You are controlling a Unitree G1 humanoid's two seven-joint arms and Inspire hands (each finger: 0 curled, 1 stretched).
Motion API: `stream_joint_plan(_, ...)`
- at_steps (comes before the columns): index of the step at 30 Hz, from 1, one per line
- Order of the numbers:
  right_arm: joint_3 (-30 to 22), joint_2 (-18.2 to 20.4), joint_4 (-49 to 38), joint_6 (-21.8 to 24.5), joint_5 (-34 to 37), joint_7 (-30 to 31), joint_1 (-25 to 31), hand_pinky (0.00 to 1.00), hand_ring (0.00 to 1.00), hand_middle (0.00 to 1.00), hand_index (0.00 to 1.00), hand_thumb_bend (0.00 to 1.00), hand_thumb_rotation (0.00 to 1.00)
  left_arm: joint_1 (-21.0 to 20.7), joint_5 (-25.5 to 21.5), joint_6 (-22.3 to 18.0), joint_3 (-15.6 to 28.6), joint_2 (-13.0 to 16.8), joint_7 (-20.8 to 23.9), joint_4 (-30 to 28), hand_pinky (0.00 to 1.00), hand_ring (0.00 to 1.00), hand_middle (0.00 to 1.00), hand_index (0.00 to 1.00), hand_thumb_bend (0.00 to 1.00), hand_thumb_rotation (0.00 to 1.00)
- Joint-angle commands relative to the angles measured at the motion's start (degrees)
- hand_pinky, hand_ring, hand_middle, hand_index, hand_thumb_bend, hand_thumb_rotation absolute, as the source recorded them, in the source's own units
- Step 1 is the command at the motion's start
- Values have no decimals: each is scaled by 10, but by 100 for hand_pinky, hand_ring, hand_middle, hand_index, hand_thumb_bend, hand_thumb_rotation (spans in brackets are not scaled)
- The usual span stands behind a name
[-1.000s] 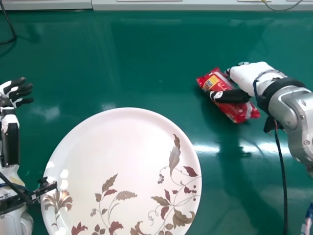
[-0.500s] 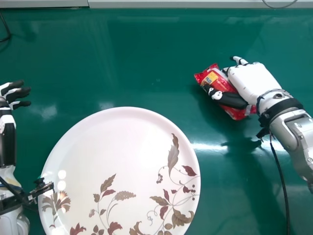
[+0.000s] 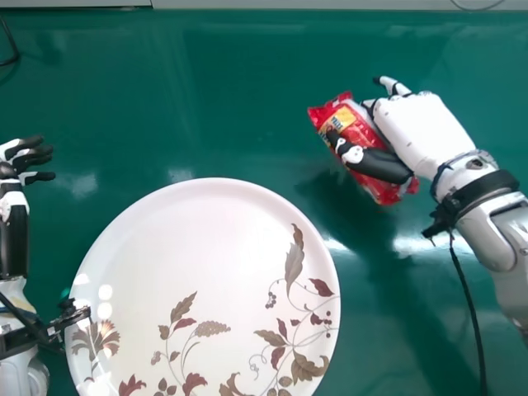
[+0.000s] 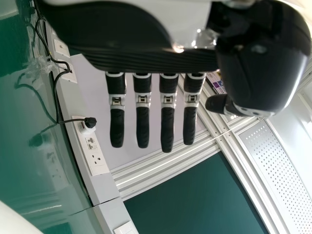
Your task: Pick up biscuit and place it in the plate
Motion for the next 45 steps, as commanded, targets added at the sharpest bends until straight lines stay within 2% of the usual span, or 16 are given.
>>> stream_joint_plan(1,-17,9,-52,-5,14,13,14,6,42,48,49,51,0,7,1,3,2,1,-1,2,56,70,68,72,12,41)
stream_joint_plan(3,-25,14,-85,-9,27,22,20,6,42,48,49,51,0,6,2,2,2,1,-1,3,57,70,68,72,12,41)
stream_joint_plan(9,-39,34,-145,-67,89,20,43,6,43,47,49,51,0,5,2,1,1,1,-2,5,58,71,69,73,12,43)
stream_joint_plan(15,-25,60,-179,-100,132,40,64,5,42,46,49,51,0,3,-1,0,-1,3,-7,5,59,72,70,74,11,41)
stream_joint_plan(26,60,112,-144,-147,129,60,96,4,42,47,49,51,0,0,9,3,-3,-2,-4,2,62,71,70,75,10,41)
stream_joint_plan(31,97,116,-131,-150,130,92,103,3,42,47,49,51,0,0,9,3,-4,-2,-4,1,64,72,70,75,10,40)
stream_joint_plan(37,135,131,-92,-172,116,87,117,4,42,47,49,51,0,-3,11,-2,-2,0,-3,4,63,71,69,75,10,38)
stream_joint_plan(40,152,134,-66,-189,116,87,120,5,42,47,49,51,0,0,12,10,-2,-2,-4,-4,65,71,70,76,10,39)
stream_joint_plan(45,167,129,-49,-191,118,107,123,6,38,43,50,51,0,-1,10,7,-3,-2,-5,-6,67,72,70,76,9,40)
